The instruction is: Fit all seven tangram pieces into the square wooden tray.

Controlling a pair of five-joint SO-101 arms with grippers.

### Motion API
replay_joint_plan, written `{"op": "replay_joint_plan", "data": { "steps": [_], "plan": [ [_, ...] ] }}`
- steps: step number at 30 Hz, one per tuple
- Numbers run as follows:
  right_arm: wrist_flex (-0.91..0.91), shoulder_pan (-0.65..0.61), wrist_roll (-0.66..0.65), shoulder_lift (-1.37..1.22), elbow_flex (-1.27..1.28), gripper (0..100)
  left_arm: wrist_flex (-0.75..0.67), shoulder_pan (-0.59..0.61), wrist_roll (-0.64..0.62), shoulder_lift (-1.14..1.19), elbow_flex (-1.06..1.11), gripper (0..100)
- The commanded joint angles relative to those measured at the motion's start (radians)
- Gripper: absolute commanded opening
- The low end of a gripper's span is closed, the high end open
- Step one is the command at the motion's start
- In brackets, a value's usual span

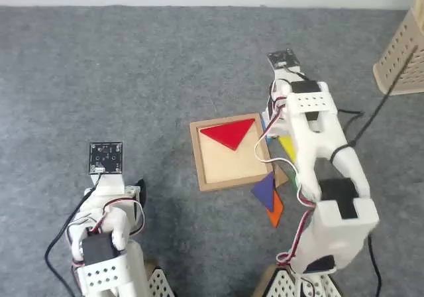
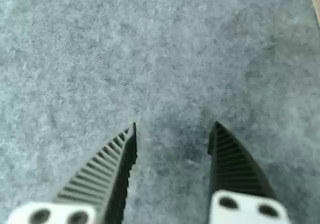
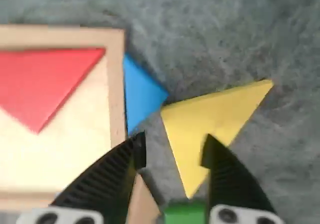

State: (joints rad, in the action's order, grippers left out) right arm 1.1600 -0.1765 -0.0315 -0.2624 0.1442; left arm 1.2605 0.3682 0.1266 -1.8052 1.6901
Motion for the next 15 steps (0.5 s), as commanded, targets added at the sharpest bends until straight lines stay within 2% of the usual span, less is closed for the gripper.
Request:
{"op": "replay_joint_plan", "data": {
  "steps": [1, 6, 15],
  "plan": [
    [-0.012, -0.005, 0.104, -0.027, -0.104, 27.4, 0.003, 0.005, -0.009, -0.015, -0.004, 23],
    [0.039, -0.008, 0.120, -0.140, -0.210, 31.5, 0.003, 0.005, -0.009, -0.015, -0.004, 23],
    [0.042, 0.051, 0.124, -0.303, -0.334, 31.4, 0.003, 0.005, -0.009, -0.015, -0.004, 23]
  ]
}}
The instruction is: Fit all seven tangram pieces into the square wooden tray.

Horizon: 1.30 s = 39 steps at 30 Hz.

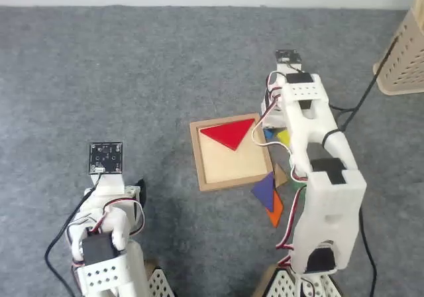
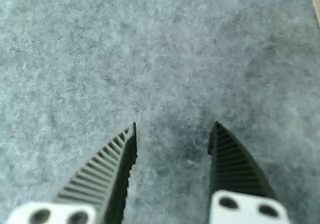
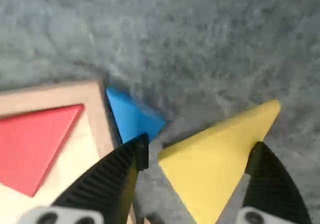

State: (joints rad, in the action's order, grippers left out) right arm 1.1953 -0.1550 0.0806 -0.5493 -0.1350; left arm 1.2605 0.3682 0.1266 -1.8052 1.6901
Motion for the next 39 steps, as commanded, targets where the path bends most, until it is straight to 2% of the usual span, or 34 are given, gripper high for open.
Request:
{"op": "replay_joint_plan", "data": {
  "steps": [1, 10, 17, 28, 39],
  "plan": [
    [0.007, 0.031, 0.012, -0.024, -0.060, 31.4, 0.003, 0.005, -0.009, -0.015, -0.004, 23],
    [0.127, 0.047, 0.012, -0.045, -0.054, 31.4, 0.003, 0.005, -0.009, -0.015, -0.004, 23],
    [0.131, 0.099, 0.003, -0.045, -0.028, 31.4, 0.003, 0.005, -0.009, -0.015, -0.004, 23],
    [0.165, 0.045, -0.176, -0.008, -0.025, 31.4, 0.003, 0.005, -0.009, -0.015, -0.004, 23],
    [0.156, 0.033, -0.269, 0.081, 0.052, 31.4, 0.003, 0.005, -0.009, -0.015, -0.004, 23]
  ]
}}
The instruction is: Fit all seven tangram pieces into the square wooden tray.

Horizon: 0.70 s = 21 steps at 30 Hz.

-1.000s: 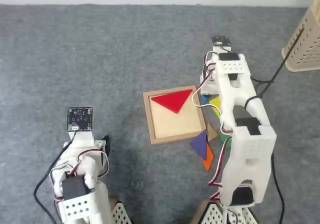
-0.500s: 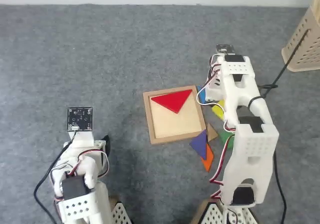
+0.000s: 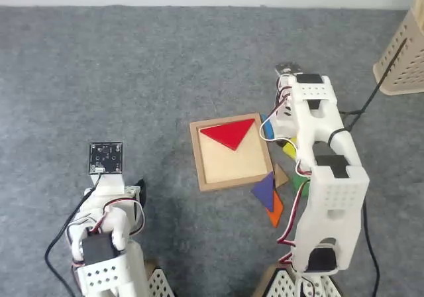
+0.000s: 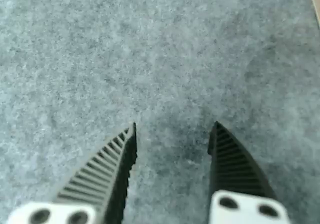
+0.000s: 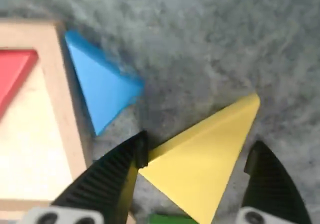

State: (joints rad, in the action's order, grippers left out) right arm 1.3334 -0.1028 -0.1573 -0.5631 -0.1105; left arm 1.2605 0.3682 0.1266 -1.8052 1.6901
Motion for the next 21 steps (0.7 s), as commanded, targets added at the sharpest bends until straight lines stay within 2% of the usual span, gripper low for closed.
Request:
{"op": "replay_joint_plan", "data": {
  "steps": [1, 15, 21],
  "plan": [
    [0.018, -0.025, -0.035, 0.108, 0.041, 31.4, 0.003, 0.005, -0.009, -0.015, -0.004, 23],
    [-0.025, -0.036, -0.069, 0.229, 0.196, 31.4, 0.003, 0.005, -0.009, -0.015, -0.004, 23],
    [-0.059, -0.038, -0.068, 0.194, 0.196, 31.4, 0.003, 0.005, -0.009, -0.015, -0.004, 23]
  ]
}}
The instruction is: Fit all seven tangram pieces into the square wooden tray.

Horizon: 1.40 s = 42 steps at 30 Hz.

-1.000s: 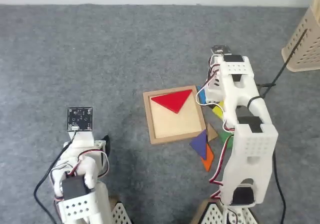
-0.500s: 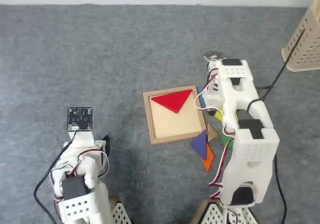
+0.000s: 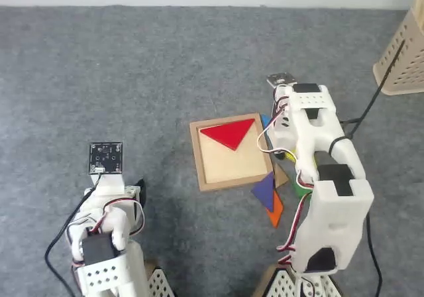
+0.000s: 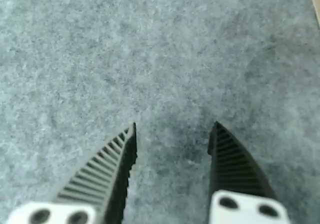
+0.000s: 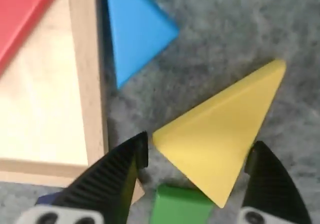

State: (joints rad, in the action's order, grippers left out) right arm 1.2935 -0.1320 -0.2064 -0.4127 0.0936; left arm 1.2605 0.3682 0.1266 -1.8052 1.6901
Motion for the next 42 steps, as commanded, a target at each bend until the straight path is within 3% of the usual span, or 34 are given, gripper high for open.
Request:
{"op": "replay_joint_plan", "data": {
  "steps": [1, 5, 11, 16, 20, 24, 27, 35, 42],
  "plan": [
    [-0.028, -0.010, -0.015, 0.039, -0.008, 31.4, 0.003, 0.005, -0.009, -0.015, -0.004, 23],
    [-0.058, -0.004, 0.044, 0.033, -0.009, 29.6, 0.003, 0.005, -0.009, -0.015, -0.004, 23],
    [-0.058, -0.001, 0.057, 0.033, -0.009, 16.9, 0.003, 0.005, -0.009, -0.015, -0.004, 23],
    [-0.054, 0.001, 0.058, 0.033, -0.009, 17.0, 0.003, 0.005, -0.009, -0.015, -0.004, 23],
    [-0.045, -0.001, 0.037, 0.038, -0.009, 18.3, 0.003, 0.005, -0.009, -0.015, -0.004, 23],
    [0.079, -0.008, -0.101, 0.137, -0.017, 27.1, 0.003, 0.005, -0.009, -0.015, -0.004, 23],
    [0.131, -0.010, -0.172, 0.271, 0.025, 28.1, 0.003, 0.005, -0.009, -0.015, -0.004, 23],
    [-0.031, -0.050, -0.292, 0.383, 0.310, 28.6, 0.003, 0.005, -0.009, -0.015, -0.004, 23],
    [-0.087, -0.068, -0.290, 0.255, 0.288, 32.2, 0.003, 0.005, -0.009, -0.015, -0.004, 23]
  ]
}}
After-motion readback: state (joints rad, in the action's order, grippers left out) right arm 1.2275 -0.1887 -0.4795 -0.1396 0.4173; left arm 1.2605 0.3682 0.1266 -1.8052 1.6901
